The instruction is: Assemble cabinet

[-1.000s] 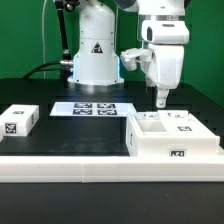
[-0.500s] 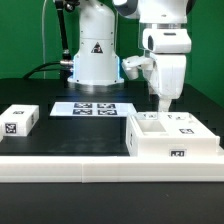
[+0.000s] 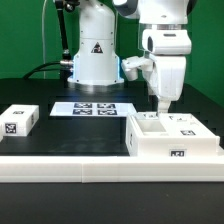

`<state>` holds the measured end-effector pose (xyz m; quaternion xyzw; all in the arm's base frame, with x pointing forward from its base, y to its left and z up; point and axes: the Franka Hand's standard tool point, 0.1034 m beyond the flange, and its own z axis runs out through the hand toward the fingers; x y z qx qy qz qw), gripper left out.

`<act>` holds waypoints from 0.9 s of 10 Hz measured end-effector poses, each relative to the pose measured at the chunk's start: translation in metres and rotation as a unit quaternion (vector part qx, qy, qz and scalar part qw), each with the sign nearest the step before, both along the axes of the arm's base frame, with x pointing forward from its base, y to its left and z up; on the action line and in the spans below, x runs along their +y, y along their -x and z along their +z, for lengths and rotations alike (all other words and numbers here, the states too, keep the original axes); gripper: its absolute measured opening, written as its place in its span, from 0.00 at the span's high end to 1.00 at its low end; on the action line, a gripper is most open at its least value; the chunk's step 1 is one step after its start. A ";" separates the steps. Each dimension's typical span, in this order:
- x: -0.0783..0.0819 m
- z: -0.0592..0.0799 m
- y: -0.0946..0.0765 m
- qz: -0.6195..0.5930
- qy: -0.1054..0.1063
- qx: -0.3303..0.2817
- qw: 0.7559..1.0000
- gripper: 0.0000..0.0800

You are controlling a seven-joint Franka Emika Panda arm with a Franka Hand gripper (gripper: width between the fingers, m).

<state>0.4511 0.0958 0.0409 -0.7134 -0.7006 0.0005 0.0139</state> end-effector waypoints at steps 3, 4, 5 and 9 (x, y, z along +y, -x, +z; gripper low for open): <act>-0.001 -0.005 0.026 -0.001 0.001 0.011 1.000 0.00; -0.001 -0.005 0.025 -0.002 0.002 0.012 1.000 0.00; -0.002 -0.006 0.026 -0.002 0.002 0.012 1.000 0.00; 0.000 -0.020 0.030 -0.007 -0.013 0.004 1.000 0.00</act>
Offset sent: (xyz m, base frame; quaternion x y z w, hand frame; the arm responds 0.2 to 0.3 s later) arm 0.0000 0.0000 0.0000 0.0000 0.0000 0.0000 1.0000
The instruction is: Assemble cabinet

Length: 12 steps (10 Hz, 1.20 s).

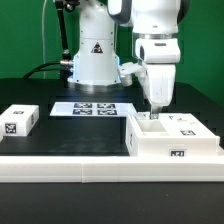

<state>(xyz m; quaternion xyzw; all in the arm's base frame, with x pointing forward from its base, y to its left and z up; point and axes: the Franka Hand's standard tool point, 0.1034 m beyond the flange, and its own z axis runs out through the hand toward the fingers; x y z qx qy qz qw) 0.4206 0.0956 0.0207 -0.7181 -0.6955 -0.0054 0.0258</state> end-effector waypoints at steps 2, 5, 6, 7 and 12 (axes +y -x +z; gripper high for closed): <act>0.000 -0.003 0.002 0.000 -0.001 0.002 1.000 0.00; 0.000 -0.004 0.003 0.000 -0.001 0.005 1.000 0.53; 0.000 -0.006 0.003 0.000 -0.001 0.006 1.000 0.53; 0.000 -0.006 0.003 -0.001 -0.001 0.006 1.000 0.75; 0.000 -0.006 0.003 -0.001 -0.001 0.006 1.000 0.92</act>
Offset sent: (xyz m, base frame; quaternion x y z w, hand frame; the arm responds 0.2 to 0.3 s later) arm 0.0007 0.0022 -0.0019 -0.0030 0.0026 -0.0005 1.0000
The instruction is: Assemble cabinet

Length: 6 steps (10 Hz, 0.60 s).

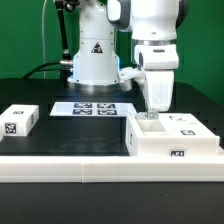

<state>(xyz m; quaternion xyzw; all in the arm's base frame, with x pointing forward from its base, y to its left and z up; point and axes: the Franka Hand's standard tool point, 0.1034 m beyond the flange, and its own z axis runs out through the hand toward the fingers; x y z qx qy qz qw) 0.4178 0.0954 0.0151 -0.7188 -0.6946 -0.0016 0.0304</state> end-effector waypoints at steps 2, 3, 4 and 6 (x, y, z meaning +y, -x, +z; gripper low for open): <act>0.000 0.000 0.000 0.000 0.000 0.000 1.000 0.92; 0.000 0.001 0.001 -0.001 0.002 0.001 1.000 0.92; -0.002 0.009 0.001 -0.003 0.008 0.005 1.000 0.92; -0.003 0.024 0.000 -0.003 0.018 0.004 1.000 0.91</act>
Offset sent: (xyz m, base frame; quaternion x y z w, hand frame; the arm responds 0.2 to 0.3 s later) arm -0.0119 -0.0026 0.0278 0.0184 -0.0302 0.0077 0.9993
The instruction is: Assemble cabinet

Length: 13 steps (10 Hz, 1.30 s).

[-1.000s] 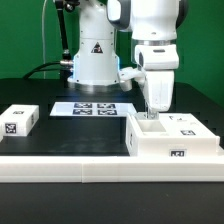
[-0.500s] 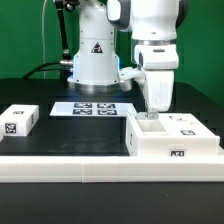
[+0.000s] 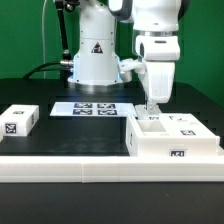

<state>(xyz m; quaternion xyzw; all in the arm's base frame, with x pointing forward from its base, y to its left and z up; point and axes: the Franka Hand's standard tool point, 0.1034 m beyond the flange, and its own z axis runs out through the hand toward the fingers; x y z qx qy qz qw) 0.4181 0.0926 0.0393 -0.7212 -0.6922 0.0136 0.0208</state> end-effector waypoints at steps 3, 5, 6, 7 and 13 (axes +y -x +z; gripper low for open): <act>-0.006 0.011 -0.001 -0.005 0.009 0.001 1.000 0.91; -0.019 0.013 -0.002 -0.006 0.012 0.006 1.000 0.91; -0.025 0.015 -0.005 -0.008 0.015 0.010 1.000 0.91; -0.030 0.017 -0.010 -0.013 0.016 0.010 1.000 0.91; -0.032 0.024 -0.023 -0.017 0.020 0.011 1.000 0.91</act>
Offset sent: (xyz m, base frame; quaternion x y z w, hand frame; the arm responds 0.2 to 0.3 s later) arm -0.0040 -0.0152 0.0122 0.0215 -0.0100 0.0024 0.9997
